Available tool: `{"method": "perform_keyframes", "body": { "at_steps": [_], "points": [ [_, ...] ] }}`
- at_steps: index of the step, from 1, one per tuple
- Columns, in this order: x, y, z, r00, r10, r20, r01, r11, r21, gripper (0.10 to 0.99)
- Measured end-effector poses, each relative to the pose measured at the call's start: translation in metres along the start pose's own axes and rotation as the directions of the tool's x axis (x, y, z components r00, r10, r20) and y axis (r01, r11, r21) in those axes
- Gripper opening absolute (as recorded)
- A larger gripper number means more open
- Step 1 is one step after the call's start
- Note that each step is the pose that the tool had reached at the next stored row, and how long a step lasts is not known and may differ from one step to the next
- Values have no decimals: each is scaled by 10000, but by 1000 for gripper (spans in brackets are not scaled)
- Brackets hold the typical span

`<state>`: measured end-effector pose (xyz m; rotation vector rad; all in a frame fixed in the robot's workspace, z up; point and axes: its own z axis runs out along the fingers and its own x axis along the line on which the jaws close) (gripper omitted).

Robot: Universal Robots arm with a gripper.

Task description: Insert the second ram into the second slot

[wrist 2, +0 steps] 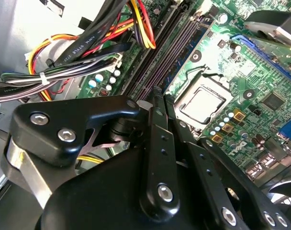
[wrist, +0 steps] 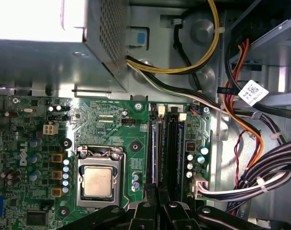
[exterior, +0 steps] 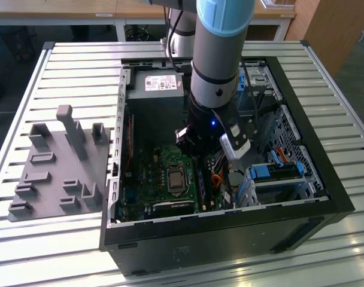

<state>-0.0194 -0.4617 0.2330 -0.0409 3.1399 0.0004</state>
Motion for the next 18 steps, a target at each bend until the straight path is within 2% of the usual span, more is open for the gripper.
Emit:
{"method": "perform_keyframes", "body": {
  "at_steps": [7,18],
  "points": [
    [-29,0,20,10000,5,0,-5,10000,1,129],
    [-31,-1,49,10000,54,-2,-54,10000,2,129]
  ]
}}
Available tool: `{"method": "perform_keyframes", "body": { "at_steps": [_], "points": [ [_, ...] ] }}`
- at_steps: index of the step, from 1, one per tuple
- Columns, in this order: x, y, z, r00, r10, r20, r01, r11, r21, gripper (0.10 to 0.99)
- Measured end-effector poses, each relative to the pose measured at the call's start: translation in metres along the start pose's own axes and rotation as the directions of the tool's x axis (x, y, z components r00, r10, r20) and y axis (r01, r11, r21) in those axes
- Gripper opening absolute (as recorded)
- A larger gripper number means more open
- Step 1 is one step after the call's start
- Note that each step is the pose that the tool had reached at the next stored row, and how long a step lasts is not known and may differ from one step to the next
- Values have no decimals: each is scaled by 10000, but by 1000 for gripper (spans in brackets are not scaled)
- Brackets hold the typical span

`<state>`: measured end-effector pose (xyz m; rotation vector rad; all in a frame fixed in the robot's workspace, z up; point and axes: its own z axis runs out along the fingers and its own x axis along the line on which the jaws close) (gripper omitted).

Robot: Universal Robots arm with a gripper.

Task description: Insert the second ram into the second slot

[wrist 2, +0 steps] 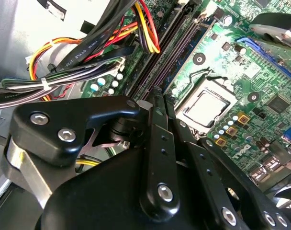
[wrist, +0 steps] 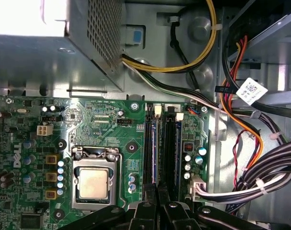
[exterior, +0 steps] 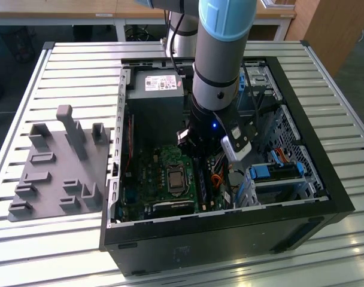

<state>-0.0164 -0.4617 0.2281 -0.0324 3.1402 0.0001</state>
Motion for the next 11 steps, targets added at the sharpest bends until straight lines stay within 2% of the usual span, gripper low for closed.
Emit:
{"method": "perform_keyframes", "body": {
  "at_steps": [11],
  "points": [
    [0,-1,53,10000,0,-21,0,10000,4,129]
  ]
}}
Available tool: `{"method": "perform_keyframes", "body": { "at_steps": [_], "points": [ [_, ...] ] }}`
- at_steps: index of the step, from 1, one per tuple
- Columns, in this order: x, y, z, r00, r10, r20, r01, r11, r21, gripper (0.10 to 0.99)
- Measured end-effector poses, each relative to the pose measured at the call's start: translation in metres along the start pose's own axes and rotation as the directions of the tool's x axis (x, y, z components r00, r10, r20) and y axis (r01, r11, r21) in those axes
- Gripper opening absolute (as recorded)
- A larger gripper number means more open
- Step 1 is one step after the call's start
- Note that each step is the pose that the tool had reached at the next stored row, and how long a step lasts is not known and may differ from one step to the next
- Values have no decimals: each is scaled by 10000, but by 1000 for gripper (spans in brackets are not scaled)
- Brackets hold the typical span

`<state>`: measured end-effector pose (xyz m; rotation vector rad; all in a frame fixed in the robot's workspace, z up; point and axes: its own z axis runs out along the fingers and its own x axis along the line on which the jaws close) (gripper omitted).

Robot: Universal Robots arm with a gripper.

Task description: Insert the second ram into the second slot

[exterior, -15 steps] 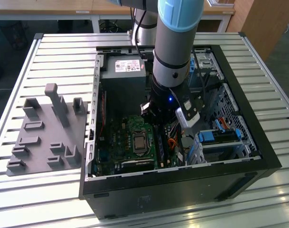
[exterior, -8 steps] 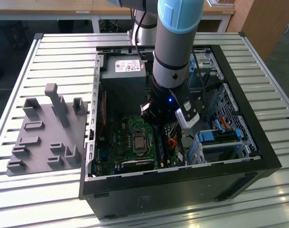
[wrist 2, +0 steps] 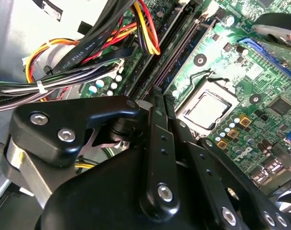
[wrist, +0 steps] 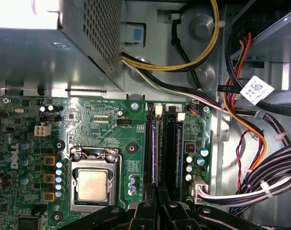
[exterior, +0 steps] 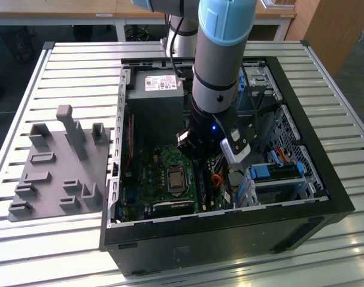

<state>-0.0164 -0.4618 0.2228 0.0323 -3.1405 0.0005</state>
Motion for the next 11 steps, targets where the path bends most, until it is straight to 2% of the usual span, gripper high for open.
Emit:
{"method": "perform_keyframes", "body": {
  "at_steps": [6,9,11],
  "points": [
    [0,1,17,10000,0,-3,0,10000,-14,129],
    [-1,5,27,10000,0,6,0,9999,-105,129],
    [0,0,15,10000,0,-1,0,9999,-115,129]
  ]
}}
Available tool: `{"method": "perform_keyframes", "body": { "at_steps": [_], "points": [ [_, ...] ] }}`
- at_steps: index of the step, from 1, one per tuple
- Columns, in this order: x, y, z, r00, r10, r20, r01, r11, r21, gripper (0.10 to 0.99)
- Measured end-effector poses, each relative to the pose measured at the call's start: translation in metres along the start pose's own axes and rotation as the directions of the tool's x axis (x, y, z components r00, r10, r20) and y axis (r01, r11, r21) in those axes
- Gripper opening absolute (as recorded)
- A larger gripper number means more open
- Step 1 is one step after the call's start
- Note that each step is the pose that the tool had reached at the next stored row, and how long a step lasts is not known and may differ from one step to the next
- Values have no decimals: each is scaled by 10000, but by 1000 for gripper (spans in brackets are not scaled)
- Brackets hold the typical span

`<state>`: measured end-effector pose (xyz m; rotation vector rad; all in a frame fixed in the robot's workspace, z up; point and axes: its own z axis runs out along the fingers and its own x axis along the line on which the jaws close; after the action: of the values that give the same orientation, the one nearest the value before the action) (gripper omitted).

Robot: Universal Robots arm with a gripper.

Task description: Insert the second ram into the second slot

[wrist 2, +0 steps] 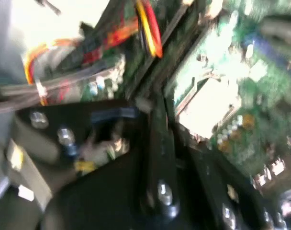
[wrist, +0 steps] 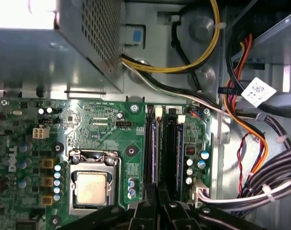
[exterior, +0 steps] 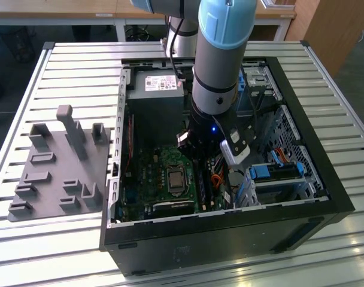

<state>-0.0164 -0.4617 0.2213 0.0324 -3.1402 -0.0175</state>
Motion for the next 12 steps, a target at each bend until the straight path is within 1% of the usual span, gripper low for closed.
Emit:
{"method": "perform_keyframes", "body": {
  "at_steps": [2,12],
  "points": [
    [0,1,1,10000,0,2,0,10000,-13,129],
    [0,0,-8,10000,0,1,0,10000,4,129]
  ]
}}
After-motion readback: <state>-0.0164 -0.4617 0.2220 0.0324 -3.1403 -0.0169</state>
